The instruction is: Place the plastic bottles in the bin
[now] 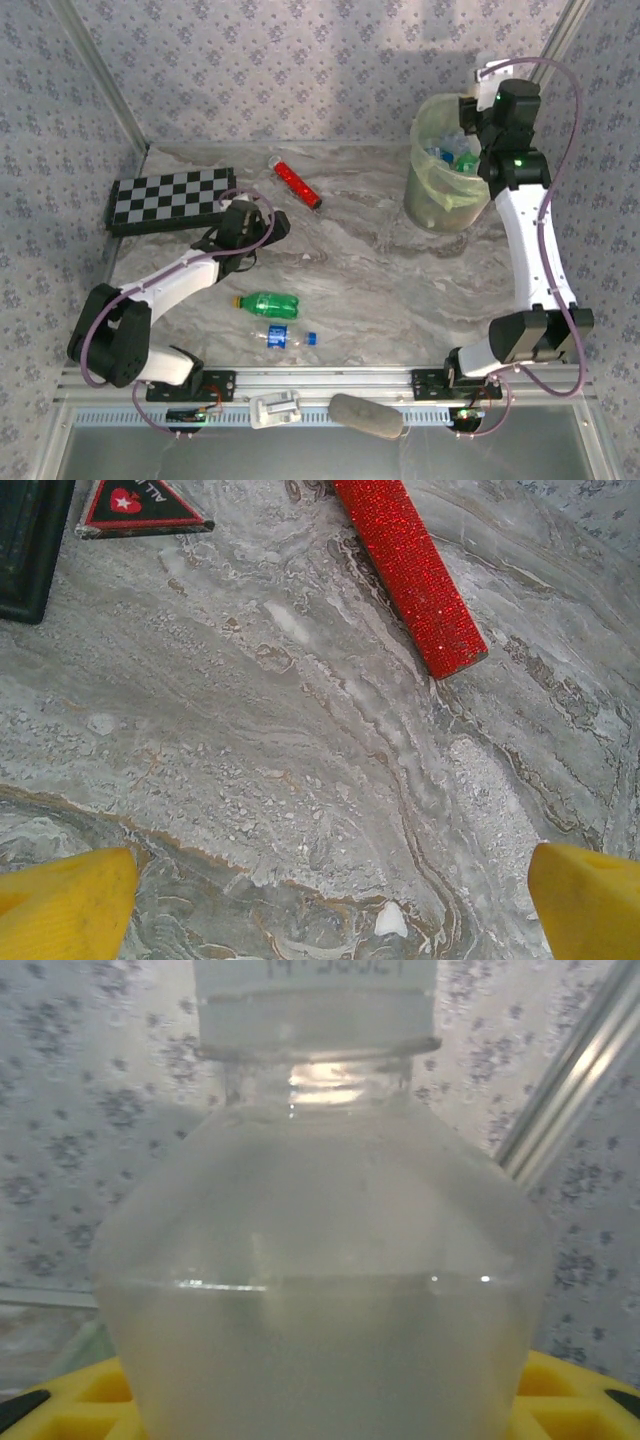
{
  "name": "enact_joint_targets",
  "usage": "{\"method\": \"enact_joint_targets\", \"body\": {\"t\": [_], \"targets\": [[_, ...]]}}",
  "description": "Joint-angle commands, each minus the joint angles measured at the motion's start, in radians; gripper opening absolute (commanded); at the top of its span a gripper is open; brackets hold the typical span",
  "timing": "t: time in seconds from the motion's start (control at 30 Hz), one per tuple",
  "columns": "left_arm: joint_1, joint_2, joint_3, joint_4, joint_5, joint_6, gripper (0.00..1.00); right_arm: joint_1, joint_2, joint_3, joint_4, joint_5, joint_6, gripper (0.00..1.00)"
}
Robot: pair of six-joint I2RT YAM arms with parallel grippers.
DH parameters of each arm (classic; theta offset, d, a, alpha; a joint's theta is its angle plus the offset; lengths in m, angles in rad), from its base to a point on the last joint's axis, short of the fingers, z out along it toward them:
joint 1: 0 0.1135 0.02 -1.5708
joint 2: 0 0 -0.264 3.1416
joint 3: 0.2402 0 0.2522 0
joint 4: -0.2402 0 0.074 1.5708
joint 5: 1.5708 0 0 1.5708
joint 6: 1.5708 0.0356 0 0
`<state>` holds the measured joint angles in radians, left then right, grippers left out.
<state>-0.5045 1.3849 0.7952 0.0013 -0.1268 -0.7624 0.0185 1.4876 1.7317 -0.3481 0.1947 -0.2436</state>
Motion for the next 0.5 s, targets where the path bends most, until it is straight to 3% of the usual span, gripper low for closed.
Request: {"method": "enact_joint_targets", "body": {"t": [0.0, 0.2, 0.47], "targets": [[-0.003, 0.009, 0.035, 0.0, 0.006, 0.023, 1.0, -0.018, 0.054, 0.075, -0.016, 0.077, -0.045, 0.54], [-0.002, 0.016, 0.04, -0.001, 0.009, 0.02, 1.0, -0.042, 0.145, 0.139, -0.105, 0.117, -0.082, 0.55], [-0.003, 0.019, 0.047, -0.011, 0.009, 0.023, 1.0, -0.077, 0.234, 0.189, -0.229, 0.074, -0.076, 0.56]]}}
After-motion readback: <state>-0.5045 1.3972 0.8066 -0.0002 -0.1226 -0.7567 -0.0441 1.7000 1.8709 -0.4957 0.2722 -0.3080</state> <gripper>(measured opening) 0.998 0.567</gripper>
